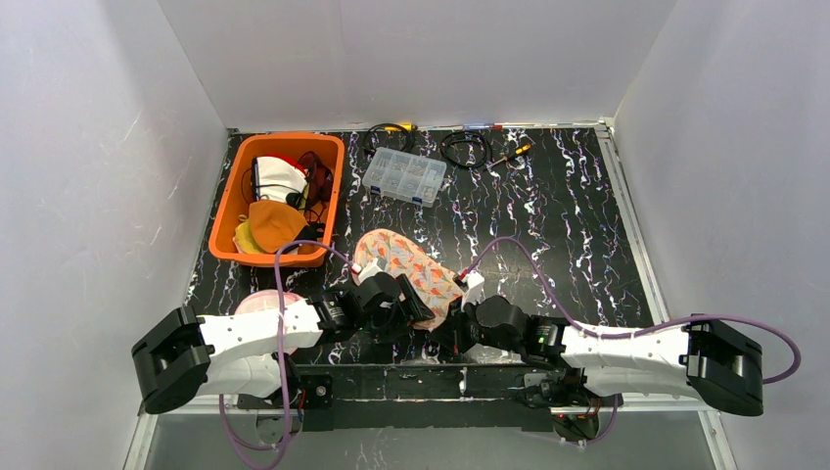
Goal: Unzip the laundry bag and remove the bra
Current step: Unzip the laundry bag at the center of the board.
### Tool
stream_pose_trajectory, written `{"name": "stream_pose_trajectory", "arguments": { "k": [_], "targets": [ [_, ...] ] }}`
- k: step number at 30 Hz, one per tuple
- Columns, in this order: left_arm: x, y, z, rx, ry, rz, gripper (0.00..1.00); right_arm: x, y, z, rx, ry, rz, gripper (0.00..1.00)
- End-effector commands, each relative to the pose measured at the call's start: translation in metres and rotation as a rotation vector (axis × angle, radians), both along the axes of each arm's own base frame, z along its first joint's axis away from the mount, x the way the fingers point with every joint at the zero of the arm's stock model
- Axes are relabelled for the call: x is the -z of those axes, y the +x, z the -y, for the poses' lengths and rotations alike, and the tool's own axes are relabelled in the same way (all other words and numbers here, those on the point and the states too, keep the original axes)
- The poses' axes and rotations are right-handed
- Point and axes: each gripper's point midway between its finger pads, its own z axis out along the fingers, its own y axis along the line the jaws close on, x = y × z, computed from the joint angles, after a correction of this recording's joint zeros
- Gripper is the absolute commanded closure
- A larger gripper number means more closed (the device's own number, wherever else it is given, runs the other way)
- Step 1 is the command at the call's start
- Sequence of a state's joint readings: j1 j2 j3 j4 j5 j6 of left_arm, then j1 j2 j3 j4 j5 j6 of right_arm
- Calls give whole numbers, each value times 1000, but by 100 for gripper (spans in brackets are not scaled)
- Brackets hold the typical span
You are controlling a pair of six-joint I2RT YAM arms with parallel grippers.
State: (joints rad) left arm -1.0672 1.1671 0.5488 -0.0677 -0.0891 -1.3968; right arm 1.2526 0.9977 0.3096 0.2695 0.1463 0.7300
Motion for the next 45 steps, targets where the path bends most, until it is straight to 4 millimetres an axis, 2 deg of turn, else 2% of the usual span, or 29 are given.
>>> {"name": "stream_pose_trajectory", "arguments": {
  "k": [1,6,13,18,22,30,35,41,42,43,45],
  "targets": [
    [3,10,-11,-82,28,32,37,-34,2,-18,-22,106,45,99],
    [3,14,-28,-145,89,34,58,-33,2,-15,-17,101,45,99],
    [4,17,-36,-175,117,43,83,-32,2,-11,-7,78,36,99],
    [2,21,-45,-182,156,68,100,-32,4,1,19,34,40,99],
    [-3,27,-48,-144,200,87,100,-25,8,17,61,-23,48,99],
    [-4,39,-38,-6,168,81,100,-6,19,54,179,-150,60,99],
    [-6,49,-27,95,92,75,100,-1,18,58,170,-159,72,99],
    [-4,57,-20,182,127,70,100,9,12,52,124,-152,56,99],
    [-4,56,-20,184,125,68,98,10,11,50,119,-144,52,99],
    [-4,55,-20,180,118,66,91,9,10,48,115,-135,50,99],
    [-4,50,-25,165,110,56,71,7,9,46,113,-120,43,99]
  ]
}}
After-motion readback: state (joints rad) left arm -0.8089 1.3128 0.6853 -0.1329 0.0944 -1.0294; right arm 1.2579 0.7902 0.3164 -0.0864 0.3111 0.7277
